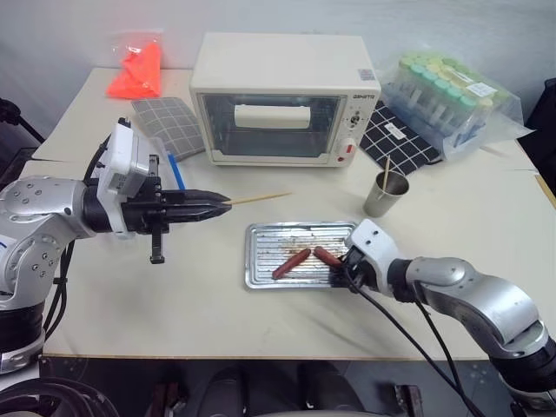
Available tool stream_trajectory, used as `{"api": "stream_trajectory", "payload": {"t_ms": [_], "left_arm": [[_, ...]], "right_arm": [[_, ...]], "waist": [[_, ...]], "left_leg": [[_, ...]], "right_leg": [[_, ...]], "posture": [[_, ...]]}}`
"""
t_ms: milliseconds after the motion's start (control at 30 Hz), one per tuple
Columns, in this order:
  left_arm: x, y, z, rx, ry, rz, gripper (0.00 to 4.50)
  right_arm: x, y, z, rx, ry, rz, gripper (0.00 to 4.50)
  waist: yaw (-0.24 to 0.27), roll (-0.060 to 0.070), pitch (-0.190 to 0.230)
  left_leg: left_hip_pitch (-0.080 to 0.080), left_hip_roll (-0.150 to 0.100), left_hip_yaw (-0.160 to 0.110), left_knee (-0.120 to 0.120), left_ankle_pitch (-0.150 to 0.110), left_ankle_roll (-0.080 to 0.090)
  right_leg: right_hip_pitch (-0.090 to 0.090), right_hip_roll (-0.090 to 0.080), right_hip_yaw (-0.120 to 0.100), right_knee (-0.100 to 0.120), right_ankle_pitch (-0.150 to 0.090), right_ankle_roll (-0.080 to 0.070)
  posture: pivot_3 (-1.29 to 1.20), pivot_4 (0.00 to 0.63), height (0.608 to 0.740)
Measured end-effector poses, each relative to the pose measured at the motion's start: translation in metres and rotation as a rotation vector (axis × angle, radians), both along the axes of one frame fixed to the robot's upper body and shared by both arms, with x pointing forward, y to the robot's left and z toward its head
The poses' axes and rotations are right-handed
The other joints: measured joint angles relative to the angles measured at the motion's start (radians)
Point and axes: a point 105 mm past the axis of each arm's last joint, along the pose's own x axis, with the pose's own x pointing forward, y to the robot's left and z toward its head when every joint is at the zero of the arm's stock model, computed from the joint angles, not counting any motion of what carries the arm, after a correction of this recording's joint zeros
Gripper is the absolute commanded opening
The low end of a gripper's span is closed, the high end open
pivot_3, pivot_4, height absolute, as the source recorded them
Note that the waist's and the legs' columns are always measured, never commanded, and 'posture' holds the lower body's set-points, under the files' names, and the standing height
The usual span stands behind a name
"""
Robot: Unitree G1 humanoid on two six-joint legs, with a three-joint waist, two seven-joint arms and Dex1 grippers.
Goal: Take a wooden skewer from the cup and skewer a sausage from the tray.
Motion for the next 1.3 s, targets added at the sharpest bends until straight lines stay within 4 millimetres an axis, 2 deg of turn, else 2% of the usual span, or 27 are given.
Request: {"api": "stream_trajectory", "payload": {"t_ms": [133, 367, 567, 667, 767, 900, 1033, 1300], "left_arm": [[0.004, 0.005, -0.004, 0.0, 0.023, 0.002, 0.0], [0.008, 0.014, -0.01, 0.072, 0.054, -0.049, 0.0], [-0.002, 0.006, -0.01, 0.126, 0.068, -0.167, 0.0], [-0.004, 0.0, -0.004, 0.143, 0.043, -0.209, 0.0], [-0.006, -0.006, 0.005, 0.153, 0.002, -0.239, 0.0], [-0.007, -0.013, 0.001, 0.15, 0.01, -0.271, 0.0], [-0.006, -0.02, -0.001, 0.135, 0.013, -0.294, 0.0], [-0.002, -0.03, -0.003, 0.123, 0.002, -0.303, 0.0]], "right_arm": [[-0.007, -0.008, 0.02, 0.006, -0.015, 0.089, 0.81], [-0.029, -0.022, 0.085, -0.023, -0.127, 0.429, 0.81], [-0.039, -0.03, 0.108, -0.039, -0.137, 0.633, 0.81], [-0.04, -0.03, 0.116, -0.054, -0.16, 0.675, 0.81], [-0.04, -0.028, 0.116, -0.065, -0.159, 0.698, 0.81], [-0.042, -0.023, 0.115, -0.065, -0.147, 0.719, 0.81], [-0.045, -0.01, 0.125, -0.032, -0.185, 0.748, 0.81], [-0.049, -0.002, 0.131, -0.008, -0.19, 0.759, 0.81]], "waist": [[0.001, 0.0, 0.0], [0.002, 0.0, 0.0], [0.0, 0.0, 0.0], [0.001, 0.0, 0.0], [0.001, 0.0, 0.0], [0.001, 0.0, 0.0], [0.0, 0.0, 0.0], [0.003, 0.0, 0.0]], "left_leg": [[0.0, 0.0, 0.0, 0.0, 0.0, 0.0], [0.0, 0.0, 0.0, -0.001, -0.001, 0.002], [0.0, 0.001, 0.001, 0.001, -0.001, 0.002], [0.0, 0.001, 0.001, 0.001, -0.001, 0.002], [0.0, 0.001, 0.001, 0.001, -0.001, 0.001], [0.0, 0.001, 0.001, 0.002, -0.001, 0.001], [0.0, 0.001, 0.001, 0.005, -0.001, 0.001], [-0.001, 0.001, 0.0, 0.008, -0.001, 0.001]], "right_leg": [[0.0, 0.0, 0.0, -0.001, 0.0, 0.0], [0.0, 0.002, 0.0, -0.002, 0.0, 0.0], [0.001, 0.001, 0.0, -0.001, 0.0, 0.0], [0.001, 0.001, 0.0, 0.0, 0.0, 0.0], [0.001, 0.001, 0.0, -0.001, 0.0, 0.0], [0.0, 0.001, 0.0, 0.0, 0.0, 0.0], [0.0, 0.001, 0.001, 0.003, 0.0, 0.0], [0.0, 0.001, 0.0, 0.006, 0.0, 0.0]], "posture": [[0.0, 0.15, 0.74], [0.0, 0.15, 0.74], [0.0, 0.15, 0.74], [0.0, 0.15, 0.74], [0.0, 0.15, 0.74], [0.0, 0.15, 0.74], [0.0, 0.15, 0.74], [0.0, 0.15, 0.74]]}}
